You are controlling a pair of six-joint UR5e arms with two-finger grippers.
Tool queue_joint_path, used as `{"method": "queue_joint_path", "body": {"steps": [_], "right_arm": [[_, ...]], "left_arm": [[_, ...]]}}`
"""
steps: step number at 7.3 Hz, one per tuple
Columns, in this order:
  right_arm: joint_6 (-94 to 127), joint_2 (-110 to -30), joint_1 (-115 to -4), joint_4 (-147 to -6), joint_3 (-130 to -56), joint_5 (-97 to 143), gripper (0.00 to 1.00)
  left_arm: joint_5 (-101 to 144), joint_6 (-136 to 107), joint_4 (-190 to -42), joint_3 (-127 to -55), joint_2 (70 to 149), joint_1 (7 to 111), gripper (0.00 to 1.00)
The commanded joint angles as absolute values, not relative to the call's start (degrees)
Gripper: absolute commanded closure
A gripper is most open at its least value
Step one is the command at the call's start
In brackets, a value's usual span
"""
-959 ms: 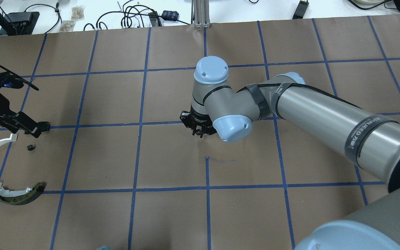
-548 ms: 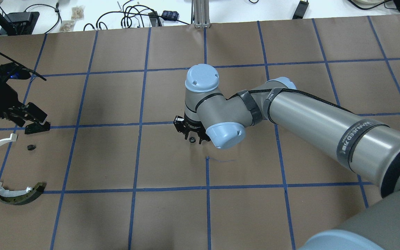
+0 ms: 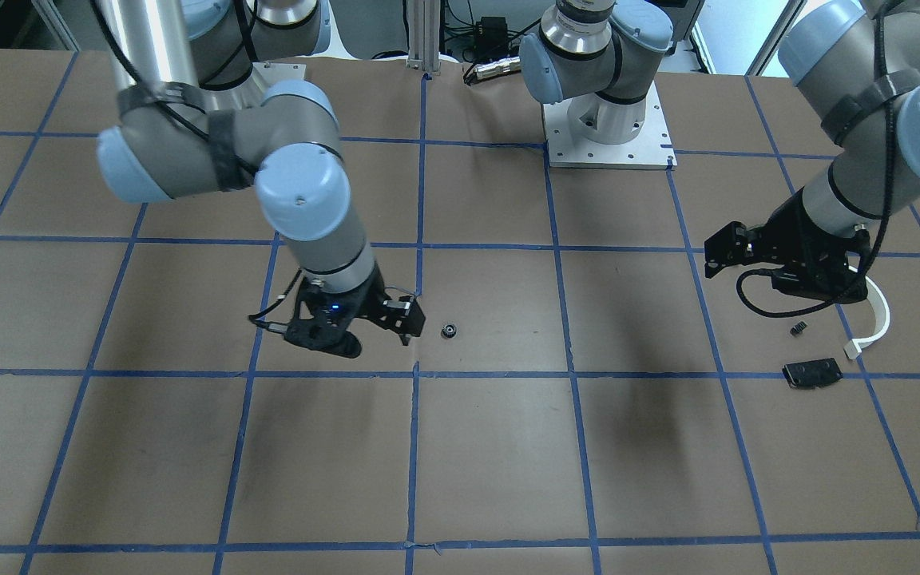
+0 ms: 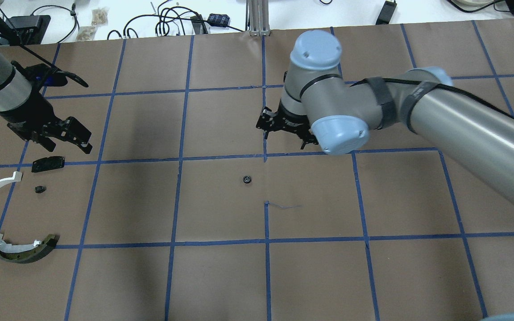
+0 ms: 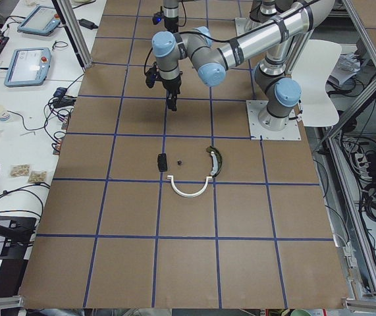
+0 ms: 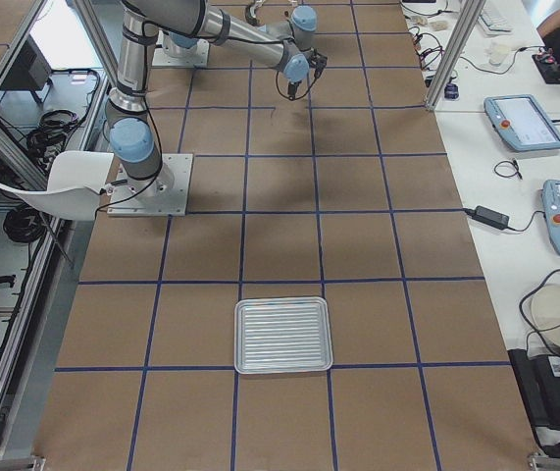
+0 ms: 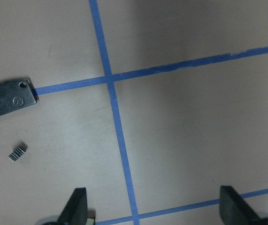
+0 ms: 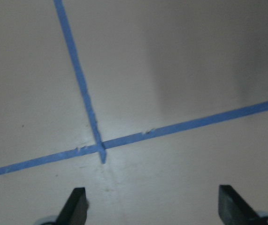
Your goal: Place bearing gear from tray to pile
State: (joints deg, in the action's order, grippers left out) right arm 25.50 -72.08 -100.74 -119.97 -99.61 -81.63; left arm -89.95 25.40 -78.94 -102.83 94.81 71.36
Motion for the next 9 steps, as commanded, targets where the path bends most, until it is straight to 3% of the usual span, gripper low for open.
{"method": "queue_joint_path", "body": {"steps": [1,5,9], "right_arm": [[8.94,-80.12,-88.91,-108.86,-99.49,-81.65,0.0],[4.58,-93.4,-84.38,-98.19,-97.21,-81.3,0.0],[3.87,-92.9,-84.64,-94.31,-97.64,-87.15,0.0]], "left_arm": [[-89.48,8.18,-78.05,-102.83,95.09,83.52,0.0],[-88.5,-15.95,-61.81,-103.71,104.73,104.19,0.0],[-88.94,-28.64,-54.95,-104.76,112.57,112.31,0.05]]}}
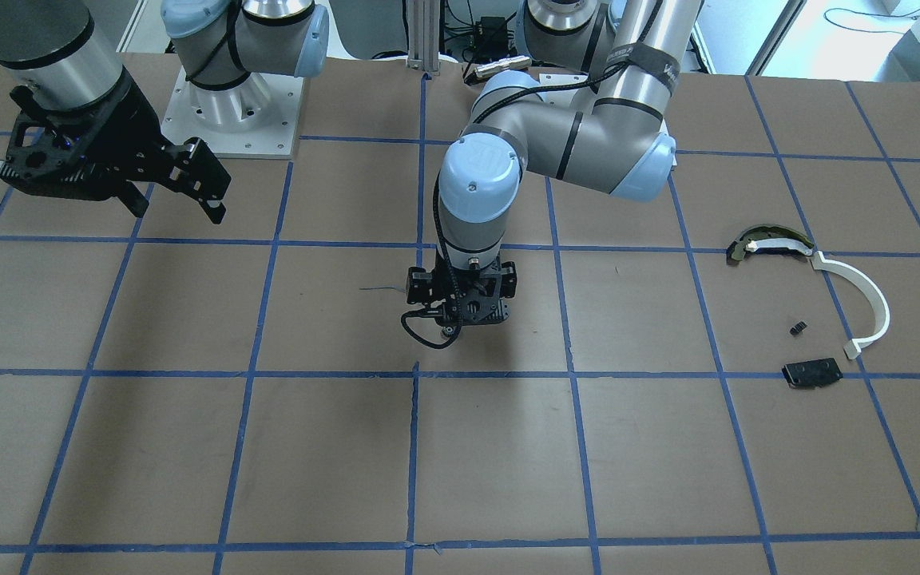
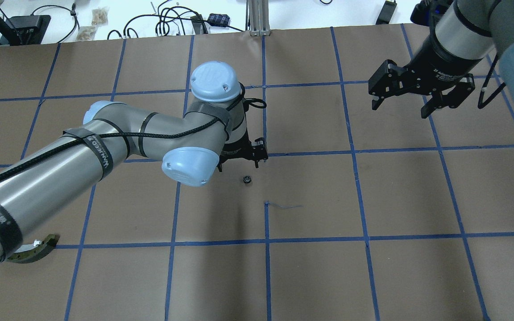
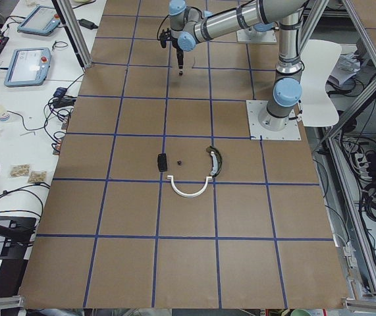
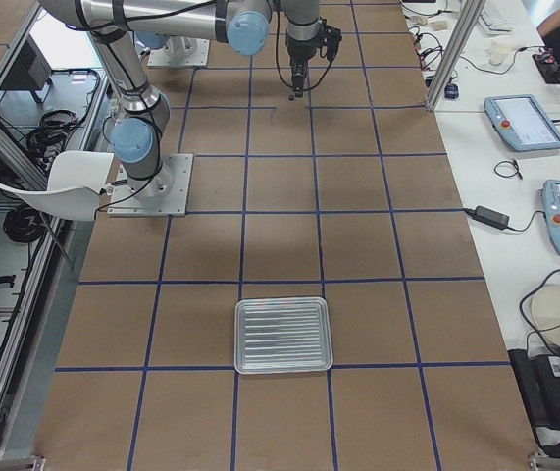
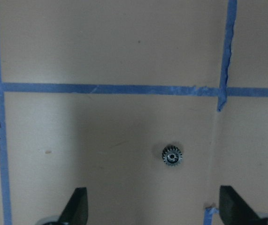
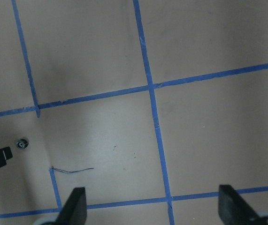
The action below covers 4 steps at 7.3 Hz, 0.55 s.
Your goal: Place bearing gear from tray to pile
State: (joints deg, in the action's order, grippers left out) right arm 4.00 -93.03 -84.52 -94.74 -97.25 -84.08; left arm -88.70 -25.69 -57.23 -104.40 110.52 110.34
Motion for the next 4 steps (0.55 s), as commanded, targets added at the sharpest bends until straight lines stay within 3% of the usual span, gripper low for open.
{"method": "queue_joint_path", "body": {"steps": [1,4], "right_arm": [[3.52,-92.81,-84.46,-94.13,-97.65,-87.36,0.0],[3.25,-93.43,-85.34,-93.96,-97.65,-89.47,0.0]], "left_arm": [[-90.34,-28.83,-54.84,-104.77,113.2,112.5,0.06],[-90.53,-28.74,-52.4,-104.85,114.6,112.68,0.06]]}}
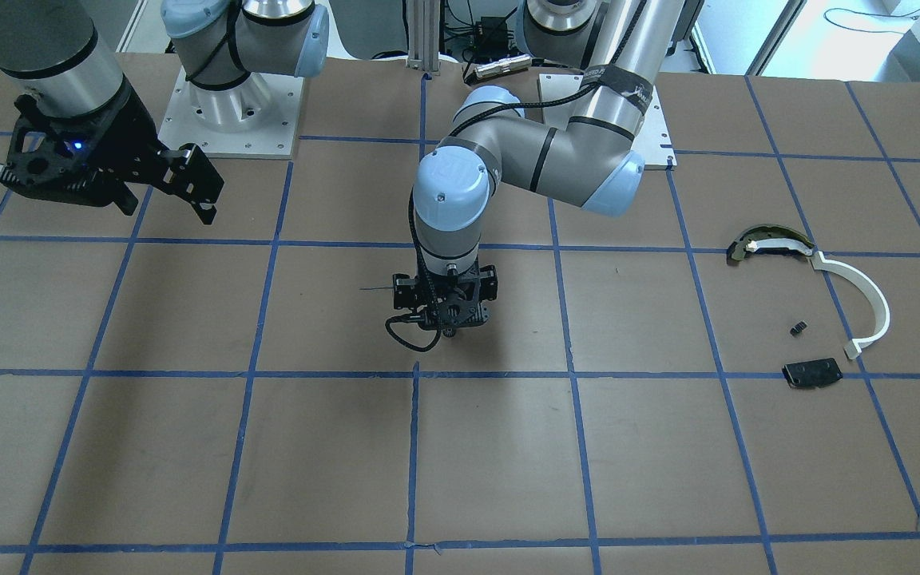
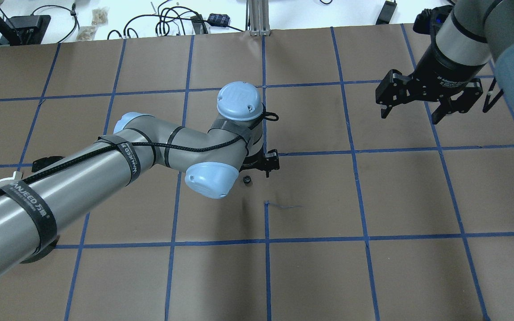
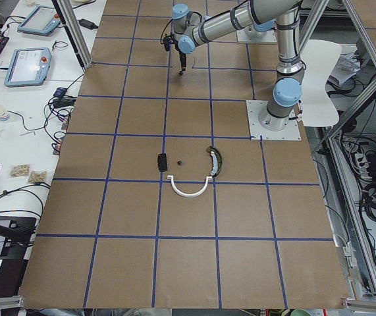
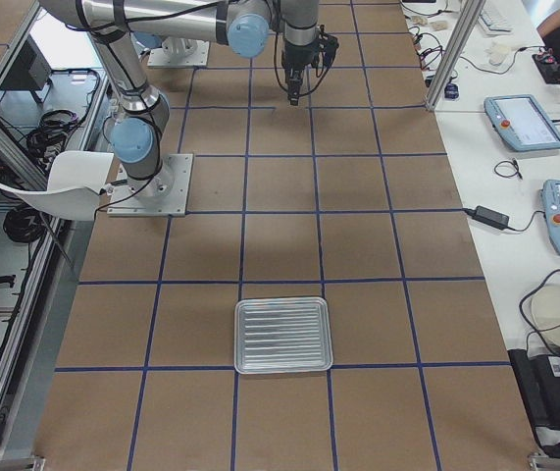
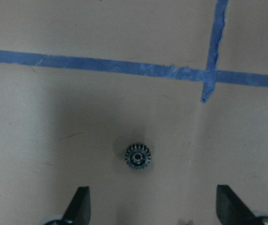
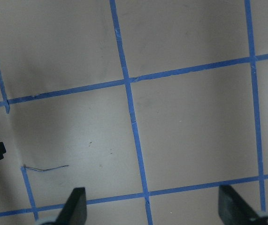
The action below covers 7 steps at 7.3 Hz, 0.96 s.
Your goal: Place bearing gear from tray to pile
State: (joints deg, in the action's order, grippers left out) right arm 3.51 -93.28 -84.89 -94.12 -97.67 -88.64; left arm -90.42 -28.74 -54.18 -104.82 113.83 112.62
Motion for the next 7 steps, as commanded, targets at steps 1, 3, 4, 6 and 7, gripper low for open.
{"method": "queue_joint_path", "body": {"steps": [1,3,4,6,7], "right_arm": [[3.25,-93.43,-85.6,-93.96,-97.73,-89.3,0.0],[3.16,-93.43,-89.45,-94.04,-97.56,-89.12,0.0],[3.08,-93.43,-90.26,-94.04,-97.56,-89.21,0.0],[0.71,-93.25,-89.56,-94.22,-97.12,-89.12,0.0],[0.7,-93.25,-89.39,-94.22,-96.86,-88.77,0.0]], "left_arm": [[-90.53,-28.04,-51.95,-105.2,115.04,112.68,0.06],[-90.97,-16.96,-49.68,-109.4,114.61,111.37,0.06],[-90.53,-15.74,-47.22,-109.34,114.87,110.75,0.06],[-90.44,-15.38,-47.2,-107.94,115.66,110.74,0.06],[-90.61,-15.12,-47.37,-108.02,116.1,110.83,0.1]]}}
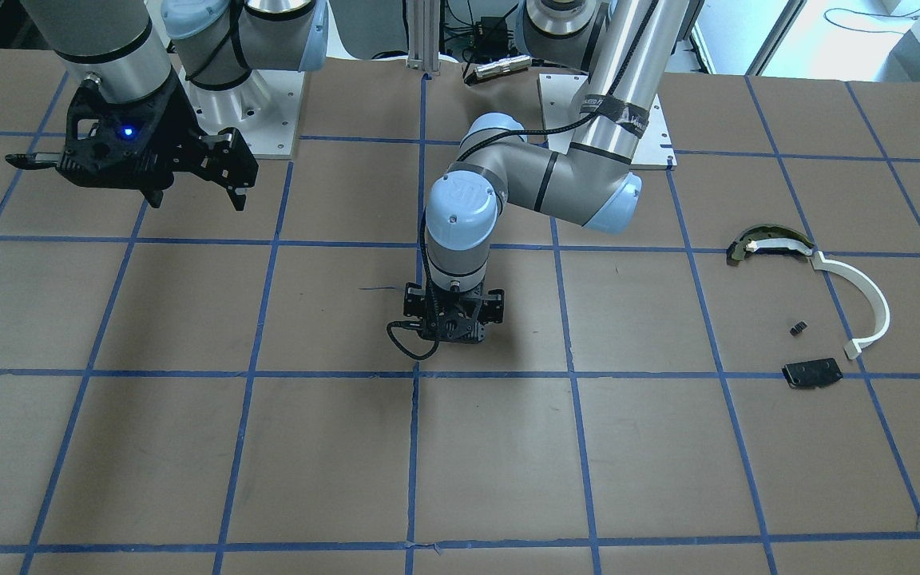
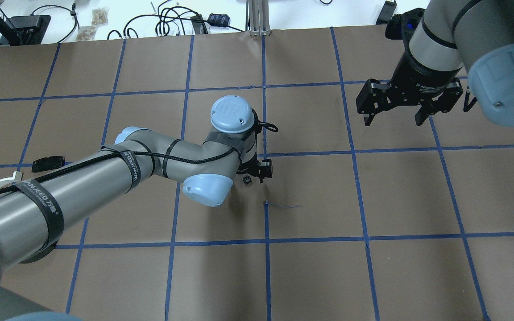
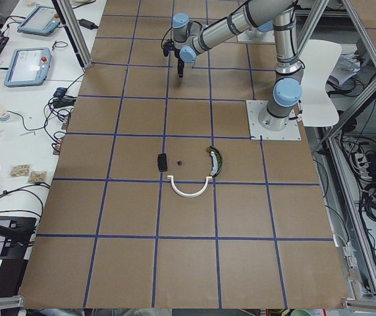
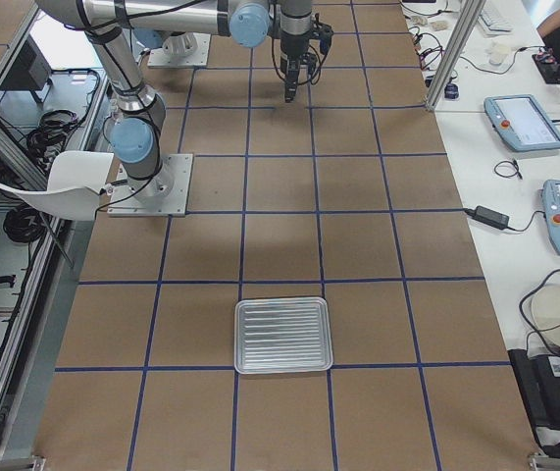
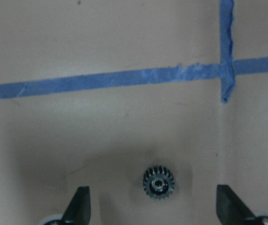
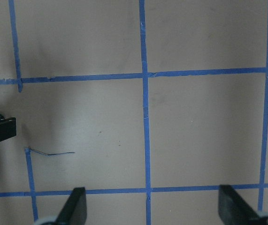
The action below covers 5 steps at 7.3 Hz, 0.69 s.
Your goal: Place bearing gear from tray to pile
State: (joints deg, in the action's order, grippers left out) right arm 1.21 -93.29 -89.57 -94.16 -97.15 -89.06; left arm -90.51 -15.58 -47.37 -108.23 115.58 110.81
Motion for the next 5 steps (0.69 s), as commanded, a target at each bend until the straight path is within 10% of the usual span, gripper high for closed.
{"method": "queue_joint_path", "body": {"steps": [1,5], "right_arm": [[0.7,-93.25,-88.78,-94.31,-96.94,-89.12,0.0],[0.7,-93.25,-88.59,-94.13,-97.64,-89.3,0.0]], "left_arm": [[-90.53,-15.55,-47.37,-107.93,116.54,110.83,0.17],[-90.26,-15.29,-47.37,-107.93,116.72,110.92,0.96]]}}
